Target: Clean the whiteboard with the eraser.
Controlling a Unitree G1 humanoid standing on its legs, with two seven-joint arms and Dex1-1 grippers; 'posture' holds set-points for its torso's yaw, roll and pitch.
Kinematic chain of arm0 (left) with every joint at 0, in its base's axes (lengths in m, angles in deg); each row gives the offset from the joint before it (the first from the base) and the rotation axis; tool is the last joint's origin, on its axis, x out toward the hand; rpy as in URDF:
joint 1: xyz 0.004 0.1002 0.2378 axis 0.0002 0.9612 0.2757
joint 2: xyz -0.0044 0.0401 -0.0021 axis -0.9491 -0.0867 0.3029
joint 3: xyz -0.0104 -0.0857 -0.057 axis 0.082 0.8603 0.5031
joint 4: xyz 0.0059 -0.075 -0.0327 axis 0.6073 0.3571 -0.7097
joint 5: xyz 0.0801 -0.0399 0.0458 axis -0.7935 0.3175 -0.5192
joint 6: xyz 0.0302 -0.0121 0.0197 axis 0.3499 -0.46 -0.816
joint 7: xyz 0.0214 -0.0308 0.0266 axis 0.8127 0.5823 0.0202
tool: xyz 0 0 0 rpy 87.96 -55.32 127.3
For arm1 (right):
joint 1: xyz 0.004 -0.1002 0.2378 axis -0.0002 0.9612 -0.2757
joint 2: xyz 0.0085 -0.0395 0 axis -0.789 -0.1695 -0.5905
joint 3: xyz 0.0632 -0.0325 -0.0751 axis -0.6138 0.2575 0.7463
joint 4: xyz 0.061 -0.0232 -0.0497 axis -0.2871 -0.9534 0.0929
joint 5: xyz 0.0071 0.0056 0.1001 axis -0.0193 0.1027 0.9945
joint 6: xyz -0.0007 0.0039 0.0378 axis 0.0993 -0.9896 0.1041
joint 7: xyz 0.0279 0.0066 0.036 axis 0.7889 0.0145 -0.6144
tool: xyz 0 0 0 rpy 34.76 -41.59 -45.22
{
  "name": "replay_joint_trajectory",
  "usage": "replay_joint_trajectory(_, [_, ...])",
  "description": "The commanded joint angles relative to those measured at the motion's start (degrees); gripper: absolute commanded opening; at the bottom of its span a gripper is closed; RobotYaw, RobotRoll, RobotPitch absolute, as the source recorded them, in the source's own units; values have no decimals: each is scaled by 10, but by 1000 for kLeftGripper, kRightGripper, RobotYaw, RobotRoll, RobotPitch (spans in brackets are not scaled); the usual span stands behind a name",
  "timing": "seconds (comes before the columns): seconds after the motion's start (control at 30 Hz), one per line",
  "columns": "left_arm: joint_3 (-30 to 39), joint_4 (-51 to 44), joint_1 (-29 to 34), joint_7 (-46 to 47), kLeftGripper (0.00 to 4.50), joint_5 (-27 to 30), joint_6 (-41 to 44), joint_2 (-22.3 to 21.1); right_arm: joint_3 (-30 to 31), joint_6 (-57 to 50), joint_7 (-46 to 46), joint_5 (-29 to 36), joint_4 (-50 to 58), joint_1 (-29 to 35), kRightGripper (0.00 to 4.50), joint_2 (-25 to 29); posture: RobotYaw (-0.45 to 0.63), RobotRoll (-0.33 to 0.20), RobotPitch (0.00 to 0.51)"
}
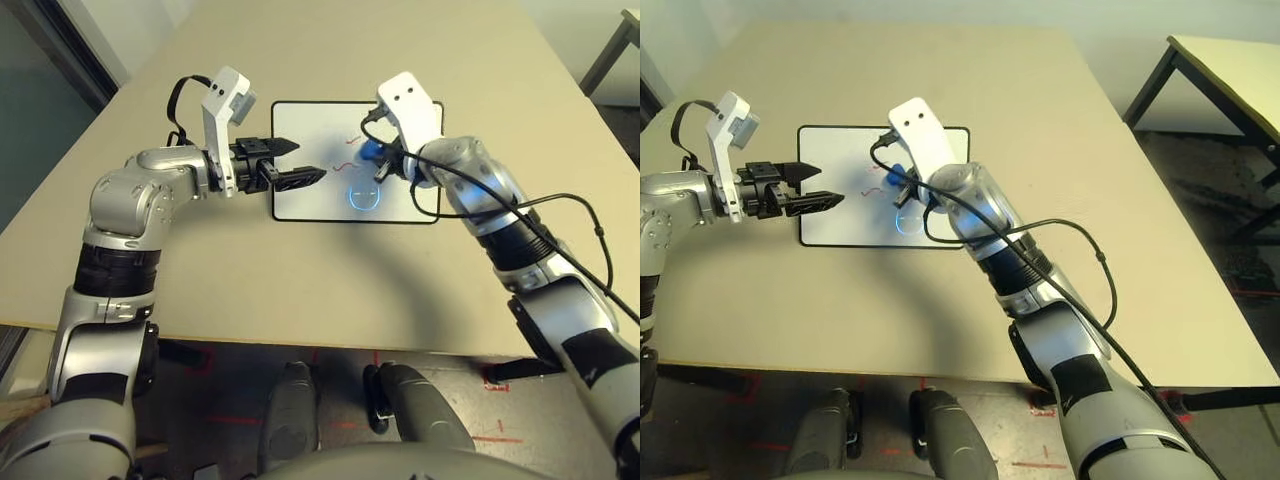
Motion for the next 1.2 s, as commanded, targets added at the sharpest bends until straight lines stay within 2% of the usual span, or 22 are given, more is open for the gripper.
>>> replay_joint_trajectory(0.03, [-1,3,-3,1,4500,0,5,1,3,-10,-1,-7,-29,0,670,5,-44,0,129])
replay_joint_trajectory(0.23, [-1,5,-4,1,4500,-1,4,2,-42,28,22,-10,-94,-50,668,2,-45,0,125])
replay_joint_trajectory(0.4, [-1,3,-4,3,4500,0,6,4,-49,33,27,-10,-107,-54,644,-4,-46,0,124])
replay_joint_trajectory(0.6, [-1,1,-4,4,4500,1,8,5,-12,-31,12,2,-20,10,644,-21,-45,0,125])
replay_joint_trajectory(0.8, [-1,3,-5,4,4500,1,7,5,-10,-57,7,4,5,23,643,-26,-46,0,123])
replay_joint_trajectory(1.2, [-2,2,-2,2,4500,2,9,2,-100,-21,36,14,-65,-94,640,-41,-46,0,125])
